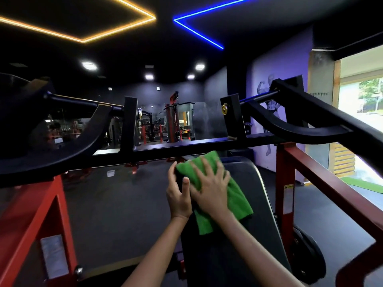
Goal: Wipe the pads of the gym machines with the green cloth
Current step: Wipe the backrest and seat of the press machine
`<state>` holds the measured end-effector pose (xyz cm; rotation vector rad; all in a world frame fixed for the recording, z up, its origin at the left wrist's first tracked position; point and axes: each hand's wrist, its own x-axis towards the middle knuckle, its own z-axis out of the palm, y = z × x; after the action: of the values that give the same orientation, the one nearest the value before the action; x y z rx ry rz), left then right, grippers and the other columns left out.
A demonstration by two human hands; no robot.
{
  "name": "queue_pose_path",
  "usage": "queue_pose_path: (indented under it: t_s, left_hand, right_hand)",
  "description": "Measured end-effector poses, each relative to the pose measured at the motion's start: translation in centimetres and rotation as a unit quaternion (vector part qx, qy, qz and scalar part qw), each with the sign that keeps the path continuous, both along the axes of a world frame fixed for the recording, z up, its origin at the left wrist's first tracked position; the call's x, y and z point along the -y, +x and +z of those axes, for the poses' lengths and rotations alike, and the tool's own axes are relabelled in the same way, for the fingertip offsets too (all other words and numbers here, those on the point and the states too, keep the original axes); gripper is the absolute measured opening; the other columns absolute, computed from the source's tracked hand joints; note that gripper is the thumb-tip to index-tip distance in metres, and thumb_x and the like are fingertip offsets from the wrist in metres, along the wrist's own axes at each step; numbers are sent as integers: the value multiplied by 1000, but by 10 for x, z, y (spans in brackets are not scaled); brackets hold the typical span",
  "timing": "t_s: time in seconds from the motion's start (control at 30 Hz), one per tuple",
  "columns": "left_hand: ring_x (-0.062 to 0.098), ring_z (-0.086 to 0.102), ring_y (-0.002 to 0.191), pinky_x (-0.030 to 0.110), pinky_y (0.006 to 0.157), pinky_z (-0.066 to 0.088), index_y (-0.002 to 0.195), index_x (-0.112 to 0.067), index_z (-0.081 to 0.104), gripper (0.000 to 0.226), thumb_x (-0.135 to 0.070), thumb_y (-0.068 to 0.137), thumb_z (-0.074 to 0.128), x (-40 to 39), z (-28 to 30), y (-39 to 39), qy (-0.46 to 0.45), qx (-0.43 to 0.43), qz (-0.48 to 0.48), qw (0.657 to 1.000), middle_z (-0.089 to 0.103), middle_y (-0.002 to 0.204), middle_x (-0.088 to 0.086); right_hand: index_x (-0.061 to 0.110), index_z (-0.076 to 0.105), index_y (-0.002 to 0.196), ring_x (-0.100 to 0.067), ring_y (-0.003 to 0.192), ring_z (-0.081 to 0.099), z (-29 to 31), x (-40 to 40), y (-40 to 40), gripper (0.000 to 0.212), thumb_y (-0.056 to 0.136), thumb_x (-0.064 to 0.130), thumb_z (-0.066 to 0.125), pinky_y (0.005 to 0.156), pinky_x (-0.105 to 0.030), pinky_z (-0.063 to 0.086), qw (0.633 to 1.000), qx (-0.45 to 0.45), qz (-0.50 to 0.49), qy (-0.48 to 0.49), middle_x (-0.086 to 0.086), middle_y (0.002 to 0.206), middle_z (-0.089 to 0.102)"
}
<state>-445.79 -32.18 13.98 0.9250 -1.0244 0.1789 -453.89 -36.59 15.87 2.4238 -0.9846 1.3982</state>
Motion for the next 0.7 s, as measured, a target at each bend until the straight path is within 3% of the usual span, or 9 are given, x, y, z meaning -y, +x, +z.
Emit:
queue_pose_path:
  t_s: [0.07,0.13,0.2,0.27,0.33,0.47,0.57,0.63,0.7]
  left_hand:
    - [-7,52,108,6,91,36,131,-10,40,99,-88,71,30,-1,-1,-1,5,-14,-10,1000,54,122,-7]
    - [-7,51,111,6,93,35,130,-13,39,93,-87,73,31,0,-4,-3,20,-3,-10,1000,55,124,-1]
    - [-6,49,113,5,95,34,129,-13,40,91,-85,75,31,0,-3,-3,20,6,-3,1000,54,125,0]
    - [-6,48,114,6,96,34,129,-12,41,92,-85,75,30,1,-2,-2,16,16,-1,1000,54,125,-1]
    - [-2,49,114,6,95,35,129,-8,43,95,-85,75,30,1,-2,-1,11,23,5,1000,54,125,0]
    - [8,53,115,11,95,38,126,-12,42,92,-87,73,29,3,1,3,3,22,10,1000,54,123,0]
    - [10,53,115,16,97,38,126,-16,41,92,-88,72,28,2,-2,4,0,21,9,1000,56,124,1]
    - [7,52,116,15,97,38,126,-16,42,93,-89,71,27,2,-6,3,5,24,11,1000,55,125,0]
    - [1,50,115,9,96,37,128,-12,43,98,-90,70,26,3,-7,2,8,29,11,999,55,125,-1]
  right_hand:
    - [37,48,131,-36,125,36,-18,4,-12,58,75,54,44,87,-63,41,995,-51,46,-69,1,139,49]
    - [39,42,133,-31,125,33,-22,30,-33,60,74,52,45,88,-62,41,994,-45,36,-88,3,139,49]
    - [35,48,133,-32,127,31,-13,47,-45,56,80,52,45,92,-63,35,998,45,-19,-26,0,139,50]
    - [32,45,139,-35,136,22,3,47,-41,53,89,52,47,103,-60,22,982,133,-63,115,1,149,38]
    - [36,36,143,-36,141,14,11,36,-24,56,92,56,43,108,-58,15,970,143,-100,168,3,155,25]
    - [37,47,135,-38,128,36,-9,10,-7,57,83,60,40,93,-63,36,999,45,-13,-26,-2,141,48]
    - [38,40,135,-32,127,31,-38,26,-40,63,72,46,44,90,-63,39,994,-38,38,-99,0,139,50]
    - [34,45,136,-33,130,30,-42,45,-63,57,79,45,49,95,-61,34,998,36,-17,-39,-2,142,47]
    - [31,42,141,-36,135,25,-25,63,-72,53,91,46,51,103,-56,25,976,163,-78,118,-2,150,35]
